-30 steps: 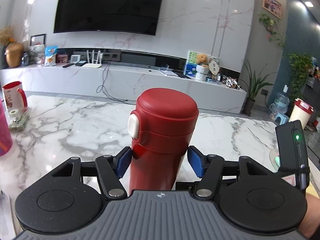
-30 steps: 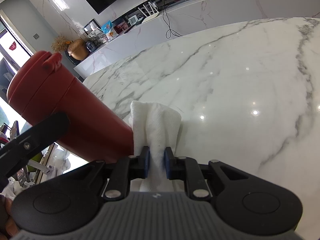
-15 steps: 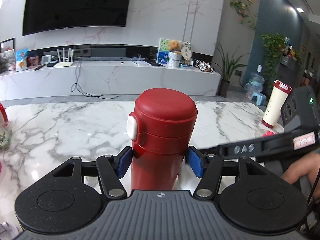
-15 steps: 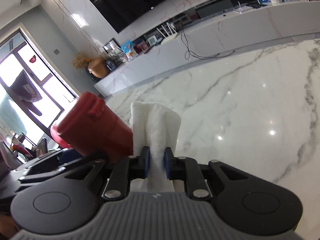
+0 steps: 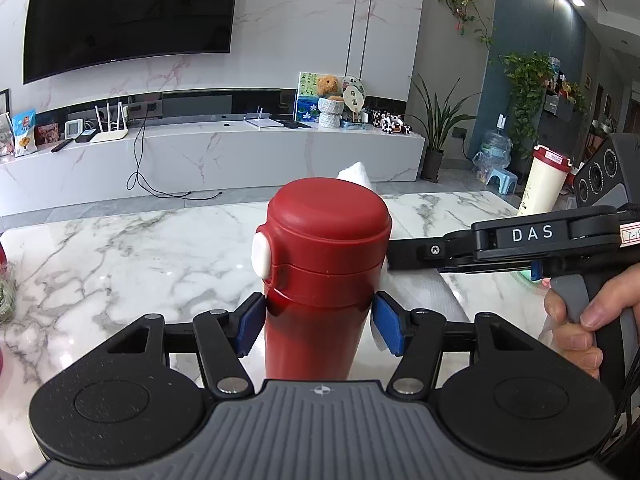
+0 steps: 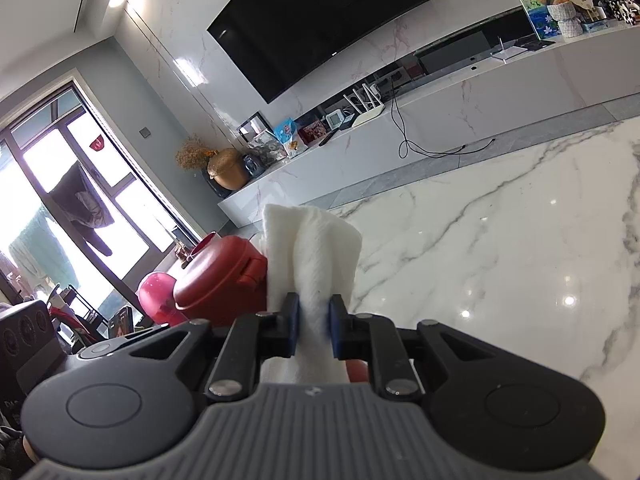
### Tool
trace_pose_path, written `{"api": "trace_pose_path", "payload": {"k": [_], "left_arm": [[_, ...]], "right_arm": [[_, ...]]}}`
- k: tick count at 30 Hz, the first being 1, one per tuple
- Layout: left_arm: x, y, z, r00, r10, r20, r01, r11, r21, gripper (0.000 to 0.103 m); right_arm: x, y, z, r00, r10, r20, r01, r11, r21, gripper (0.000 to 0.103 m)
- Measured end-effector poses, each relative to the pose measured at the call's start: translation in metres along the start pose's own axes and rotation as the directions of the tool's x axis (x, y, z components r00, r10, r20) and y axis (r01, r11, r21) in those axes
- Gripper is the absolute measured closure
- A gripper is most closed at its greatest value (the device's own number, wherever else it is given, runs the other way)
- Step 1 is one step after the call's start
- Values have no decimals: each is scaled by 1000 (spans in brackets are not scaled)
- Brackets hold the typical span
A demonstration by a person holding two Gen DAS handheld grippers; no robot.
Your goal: Clean container
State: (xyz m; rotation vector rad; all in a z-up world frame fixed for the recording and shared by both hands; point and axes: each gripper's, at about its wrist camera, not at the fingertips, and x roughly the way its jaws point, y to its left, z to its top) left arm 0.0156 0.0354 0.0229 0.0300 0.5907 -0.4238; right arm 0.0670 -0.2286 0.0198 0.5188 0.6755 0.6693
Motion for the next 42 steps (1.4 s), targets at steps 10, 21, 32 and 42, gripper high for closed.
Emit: {"api": "trace_pose_path", "payload": {"k": [10, 21, 32, 42], "left_arm": [[-1, 3, 0, 1000, 3, 1, -3, 1000, -4, 46], [1, -2, -6, 999, 49, 18, -48, 997, -55, 45], [-2, -35, -16, 962, 251, 104, -237, 962, -133, 36], [-2, -40, -13, 955, 277, 108, -264, 957, -121, 45]], "right_arm": [[19, -8, -16, 991, -85, -99, 86, 996, 5, 85], [37, -19, -38, 966, -169, -196, 174, 985, 10, 85], [46, -26, -40, 957, -187, -223, 195, 981, 14, 84], [52, -28, -43, 957, -188, -221, 195, 981, 11, 84]]}}
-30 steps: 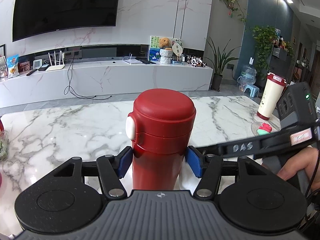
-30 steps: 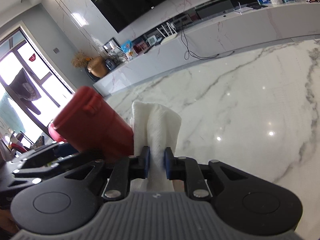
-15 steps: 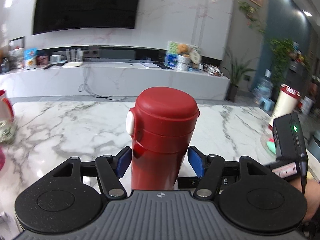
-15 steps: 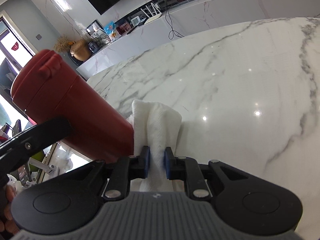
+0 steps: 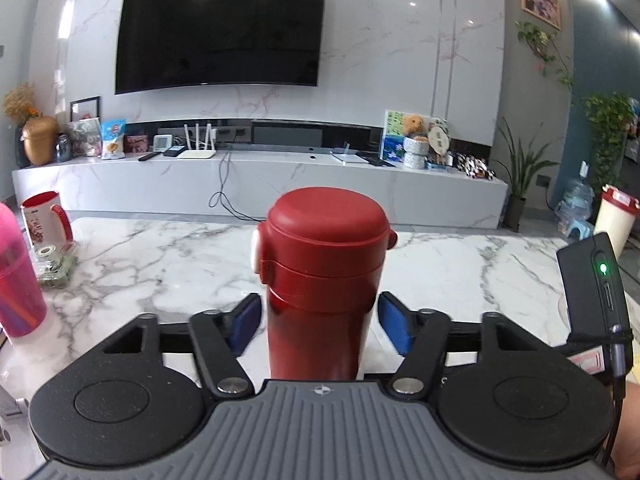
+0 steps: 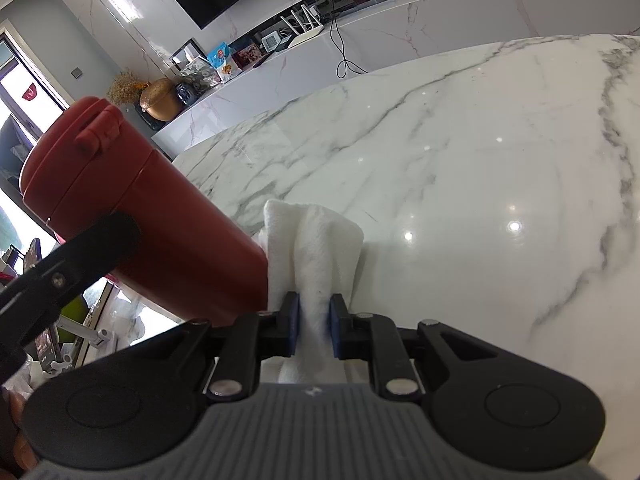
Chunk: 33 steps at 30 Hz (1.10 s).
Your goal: Clean container
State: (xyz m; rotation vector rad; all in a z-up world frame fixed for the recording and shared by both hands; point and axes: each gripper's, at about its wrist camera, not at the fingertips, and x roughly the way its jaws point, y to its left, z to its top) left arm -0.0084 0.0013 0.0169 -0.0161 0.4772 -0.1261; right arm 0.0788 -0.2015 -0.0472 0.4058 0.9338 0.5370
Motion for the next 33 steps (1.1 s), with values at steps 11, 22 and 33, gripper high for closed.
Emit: {"api": "trace_pose_path", "payload": {"k": [11, 22, 33], "left_arm": [[3, 22, 6, 991, -130, -36, 132, 989, 65, 46], [9, 37, 10, 967, -242, -84, 251, 958, 135, 46], [7, 37, 12, 966, -243, -88, 254, 957, 144, 46]], "right_arm": [[-5, 3, 7, 999, 27, 24, -27, 1000, 2, 84], [-37, 11, 17, 979, 150, 136, -148, 989, -26, 84], [-54, 16, 19, 953, 216, 214, -215, 976, -30, 84]]}}
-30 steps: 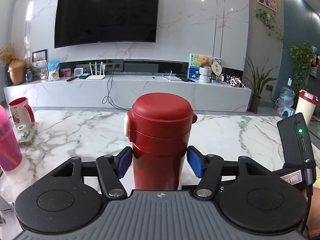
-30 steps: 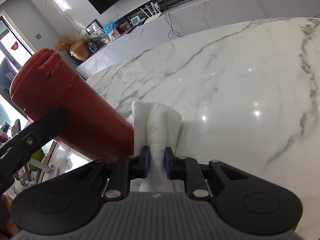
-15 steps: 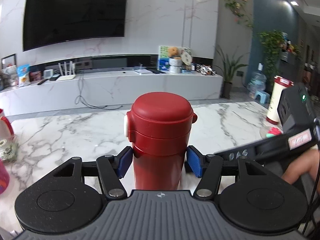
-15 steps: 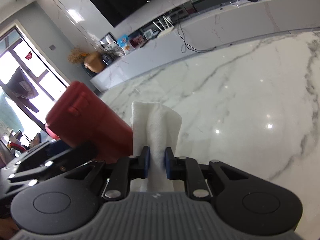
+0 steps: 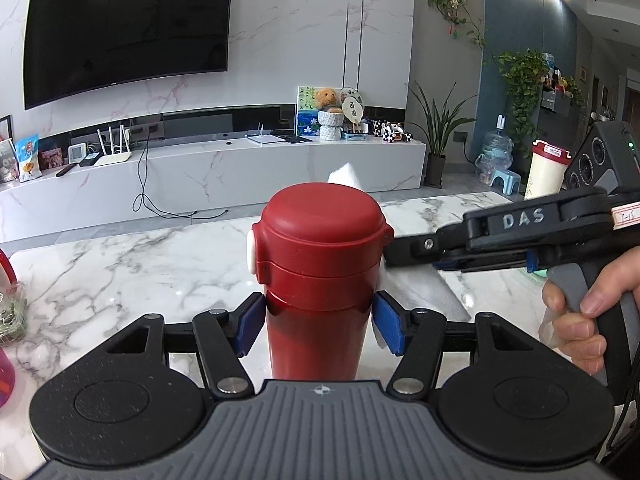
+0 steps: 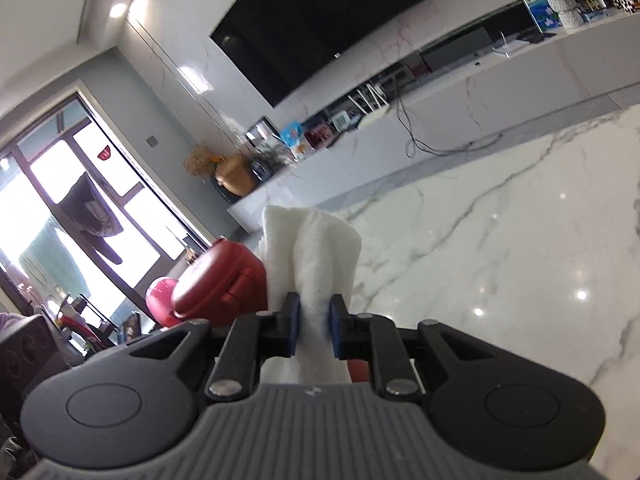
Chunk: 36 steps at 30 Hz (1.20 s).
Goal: Clean container
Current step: 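Rub the towel in the right tool along the red thermos body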
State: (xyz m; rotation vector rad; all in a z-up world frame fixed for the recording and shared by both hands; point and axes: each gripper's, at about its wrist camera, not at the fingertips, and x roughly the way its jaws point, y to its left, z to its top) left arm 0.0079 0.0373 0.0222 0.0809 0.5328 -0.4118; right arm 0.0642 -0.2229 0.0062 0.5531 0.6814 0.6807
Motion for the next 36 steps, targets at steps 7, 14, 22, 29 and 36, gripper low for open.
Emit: {"api": "trace_pose_path", "payload": {"k": [7, 14, 22, 29, 36], "left_arm": [[2, 1, 1, 1000, 8, -1, -8, 1000, 15, 46], [2, 1, -1, 1000, 17, 1, -17, 1000, 3, 46], [4, 2, -2, 999, 40, -20, -42, 991, -124, 46], [0, -6, -6, 991, 133, 8, -127, 966, -226, 41], [-4, -20, -5, 970, 238, 54, -215, 938, -271, 37]], "right_arm": [[17, -5, -14, 991, -91, -95, 91, 996, 1, 84], [30, -11, -24, 976, -149, -158, 152, 988, 3, 84], [41, -17, -33, 957, -195, -215, 199, 980, -4, 84], [42, -18, -32, 955, -200, -217, 202, 979, -11, 84], [45, -17, -32, 955, -200, -220, 202, 979, -14, 83]]}}
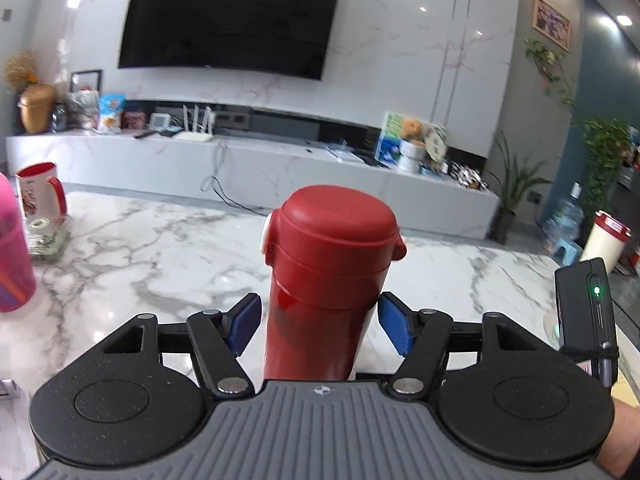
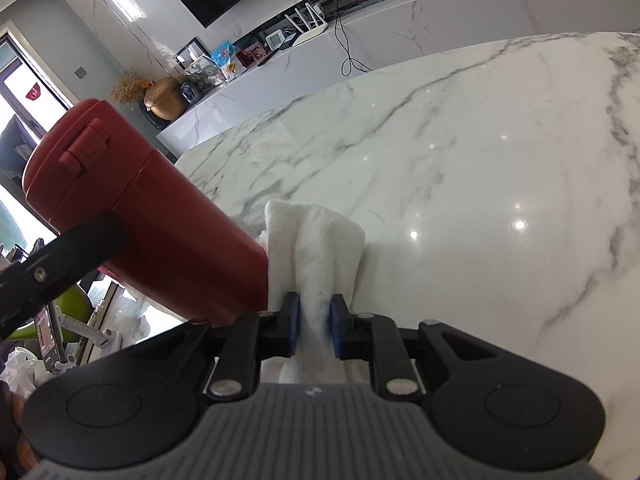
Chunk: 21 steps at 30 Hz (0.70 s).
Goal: Clean container
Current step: 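Rub the towel in the right tool along the red thermos body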
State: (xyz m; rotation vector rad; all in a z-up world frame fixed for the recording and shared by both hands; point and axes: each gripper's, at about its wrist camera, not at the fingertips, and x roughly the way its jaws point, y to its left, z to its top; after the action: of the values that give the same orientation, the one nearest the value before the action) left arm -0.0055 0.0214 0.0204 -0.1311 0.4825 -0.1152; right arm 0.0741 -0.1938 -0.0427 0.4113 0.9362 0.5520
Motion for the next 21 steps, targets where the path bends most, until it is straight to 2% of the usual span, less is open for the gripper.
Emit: {"api": "trace_pose_path", "payload": {"k": [4, 6, 11, 16, 21], "left_arm": [[1, -5, 0, 1000, 12, 4, -12, 1000, -7, 37], [2, -6, 0, 1000, 10, -4, -10, 1000, 5, 44], [1, -4, 1, 1000, -8, -15, 8, 1000, 24, 45], [2, 5, 5, 997, -61, -38, 63, 997, 46, 46], [5, 13, 11, 989, -121, -80, 129, 986, 103, 46]], "right_arm": [[0, 1, 0, 1000, -1, -1, 1, 1000, -1, 83], [0, 2, 0, 1000, -1, -1, 1, 1000, -2, 83], [2, 3, 2, 1000, -1, -3, 1, 1000, 0, 83], [0, 3, 4, 1000, 18, 7, -18, 1000, 2, 83], [-10, 7, 10, 997, 57, 54, -57, 998, -6, 84]]}}
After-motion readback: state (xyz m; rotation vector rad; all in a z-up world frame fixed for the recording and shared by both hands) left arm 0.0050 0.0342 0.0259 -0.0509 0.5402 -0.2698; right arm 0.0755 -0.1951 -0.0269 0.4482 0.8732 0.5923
